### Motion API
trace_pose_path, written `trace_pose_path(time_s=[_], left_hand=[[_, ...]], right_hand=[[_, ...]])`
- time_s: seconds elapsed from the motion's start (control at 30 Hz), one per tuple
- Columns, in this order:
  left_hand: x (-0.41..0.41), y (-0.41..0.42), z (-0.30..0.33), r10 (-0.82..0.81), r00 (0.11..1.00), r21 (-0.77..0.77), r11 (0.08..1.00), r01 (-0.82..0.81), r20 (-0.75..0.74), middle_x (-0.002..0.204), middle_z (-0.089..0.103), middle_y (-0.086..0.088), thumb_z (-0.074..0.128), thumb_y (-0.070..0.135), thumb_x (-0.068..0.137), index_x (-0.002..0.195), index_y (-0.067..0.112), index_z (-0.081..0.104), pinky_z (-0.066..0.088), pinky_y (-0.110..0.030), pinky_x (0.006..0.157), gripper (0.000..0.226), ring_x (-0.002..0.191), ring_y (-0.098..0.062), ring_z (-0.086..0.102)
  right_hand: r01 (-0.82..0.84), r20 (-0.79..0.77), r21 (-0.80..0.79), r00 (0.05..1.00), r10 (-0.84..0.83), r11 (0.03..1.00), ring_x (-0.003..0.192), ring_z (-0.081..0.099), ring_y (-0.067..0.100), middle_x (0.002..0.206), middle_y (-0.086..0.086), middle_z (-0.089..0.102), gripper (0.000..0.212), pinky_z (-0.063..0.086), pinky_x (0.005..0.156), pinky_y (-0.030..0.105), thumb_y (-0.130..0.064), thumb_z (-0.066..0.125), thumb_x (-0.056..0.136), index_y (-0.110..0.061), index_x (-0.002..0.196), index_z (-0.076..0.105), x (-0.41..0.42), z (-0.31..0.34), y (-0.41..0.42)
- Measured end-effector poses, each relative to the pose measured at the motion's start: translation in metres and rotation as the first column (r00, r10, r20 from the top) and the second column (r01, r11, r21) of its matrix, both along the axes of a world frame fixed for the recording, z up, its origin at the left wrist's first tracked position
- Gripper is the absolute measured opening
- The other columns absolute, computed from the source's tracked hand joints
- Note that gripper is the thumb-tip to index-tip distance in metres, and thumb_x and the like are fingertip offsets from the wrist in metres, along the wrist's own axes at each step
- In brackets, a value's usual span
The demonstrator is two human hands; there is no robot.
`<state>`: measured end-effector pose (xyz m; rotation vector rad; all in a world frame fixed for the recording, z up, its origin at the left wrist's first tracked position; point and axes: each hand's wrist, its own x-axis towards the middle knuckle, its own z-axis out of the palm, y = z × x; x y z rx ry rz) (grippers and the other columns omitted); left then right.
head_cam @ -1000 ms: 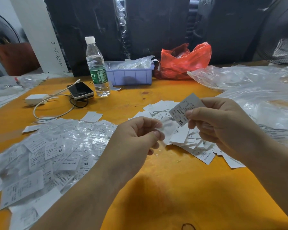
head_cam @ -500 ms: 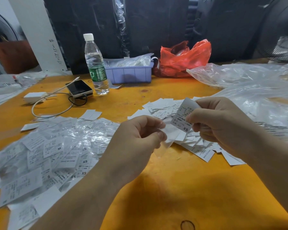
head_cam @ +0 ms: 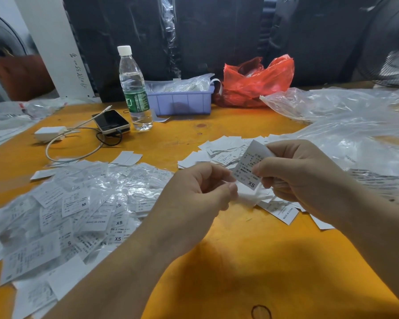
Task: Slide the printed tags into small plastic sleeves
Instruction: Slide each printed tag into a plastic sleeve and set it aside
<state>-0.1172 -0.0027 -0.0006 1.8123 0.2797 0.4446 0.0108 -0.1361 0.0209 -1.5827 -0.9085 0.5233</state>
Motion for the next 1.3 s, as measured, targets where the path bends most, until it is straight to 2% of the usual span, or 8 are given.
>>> trace_pose_path(time_s=[0.2,0.33,0.47,0.63,0.83,1.07,1.23,1.3], left_hand=[[0.0,0.005,-0.002,0.048,0.999,0.02,0.999,-0.049,0.025,0.07,0.072,0.004,0.066,0.016,0.089,0.081,0.022,0.072,0.051,-0.022,0.058,0.012,0.061,-0.005,0.061],[-0.001,0.007,0.0,0.069,0.997,0.011,0.998,-0.069,0.033,0.07,0.072,0.004,0.066,0.021,0.09,0.082,0.021,0.072,0.052,-0.023,0.059,0.01,0.059,-0.005,0.06],[0.0,0.007,0.0,0.064,0.998,0.003,0.998,-0.064,0.026,0.069,0.071,0.003,0.065,0.022,0.09,0.082,0.02,0.072,0.052,-0.022,0.058,0.011,0.058,-0.005,0.06],[0.0,0.007,0.0,0.056,0.998,0.001,0.998,-0.056,0.024,0.07,0.071,0.003,0.065,0.022,0.091,0.082,0.021,0.072,0.052,-0.022,0.058,0.012,0.059,-0.006,0.06],[0.0,0.005,-0.001,0.052,0.998,-0.004,0.999,-0.052,0.023,0.068,0.071,0.003,0.065,0.021,0.09,0.082,0.019,0.071,0.051,-0.019,0.056,0.011,0.058,-0.005,0.059],[0.0,0.006,0.0,0.088,0.996,0.004,0.996,-0.088,0.013,0.068,0.071,0.003,0.063,0.026,0.092,0.081,0.02,0.071,0.053,-0.026,0.058,0.015,0.057,-0.007,0.058],[0.001,0.008,0.0,0.089,0.996,-0.035,0.995,-0.088,0.028,0.066,0.07,0.001,0.06,0.025,0.093,0.08,0.014,0.069,0.049,-0.016,0.053,0.02,0.054,-0.007,0.056],[0.001,0.008,0.001,0.072,0.997,-0.058,0.996,-0.07,0.035,0.065,0.069,0.0,0.058,0.024,0.094,0.08,0.012,0.068,0.049,-0.018,0.053,0.022,0.053,-0.007,0.056]], right_hand=[[0.036,0.0,0.016,0.999,-0.036,0.999,0.039,0.029,0.007,0.05,0.001,0.049,0.035,0.024,0.039,0.017,0.002,0.056,0.086,-0.014,0.058,0.069,0.007,0.001,-0.004],[0.061,0.01,0.028,0.998,-0.061,0.998,0.043,0.03,0.01,0.059,0.012,0.047,0.012,0.026,0.038,0.016,-0.007,0.062,0.075,0.004,0.07,0.065,0.015,0.003,-0.007],[0.03,0.015,0.022,0.999,-0.03,0.999,0.041,0.031,0.007,0.056,0.009,0.048,0.028,0.025,0.038,0.016,-0.013,0.058,0.067,0.013,0.077,0.059,0.016,0.001,-0.008],[-0.045,0.009,-0.011,0.999,0.045,0.999,0.037,0.033,0.003,0.045,-0.007,0.049,0.015,0.025,0.038,0.015,-0.013,0.056,0.068,-0.012,0.06,0.069,0.011,0.002,-0.006],[-0.077,-0.004,-0.005,0.997,0.077,0.997,0.036,0.038,0.003,0.044,-0.007,0.053,0.019,0.028,0.039,0.013,-0.014,0.057,0.068,-0.02,0.06,0.073,0.006,0.003,-0.004],[-0.071,-0.008,0.031,0.997,0.072,0.997,0.037,0.031,0.005,0.047,-0.003,0.046,0.012,0.026,0.038,0.015,-0.013,0.058,0.069,-0.011,0.061,0.067,0.009,0.002,-0.006],[-0.057,-0.033,0.099,0.998,0.06,0.993,0.038,0.027,0.008,0.05,0.001,0.043,0.012,0.025,0.038,0.017,-0.011,0.057,0.071,-0.01,0.061,0.063,0.012,0.001,-0.006],[-0.043,-0.065,0.144,0.996,0.053,0.989,0.039,0.02,0.01,0.054,0.012,0.032,0.012,0.022,0.038,0.019,-0.011,0.056,0.071,-0.013,0.06,0.06,0.011,0.0,-0.005]])
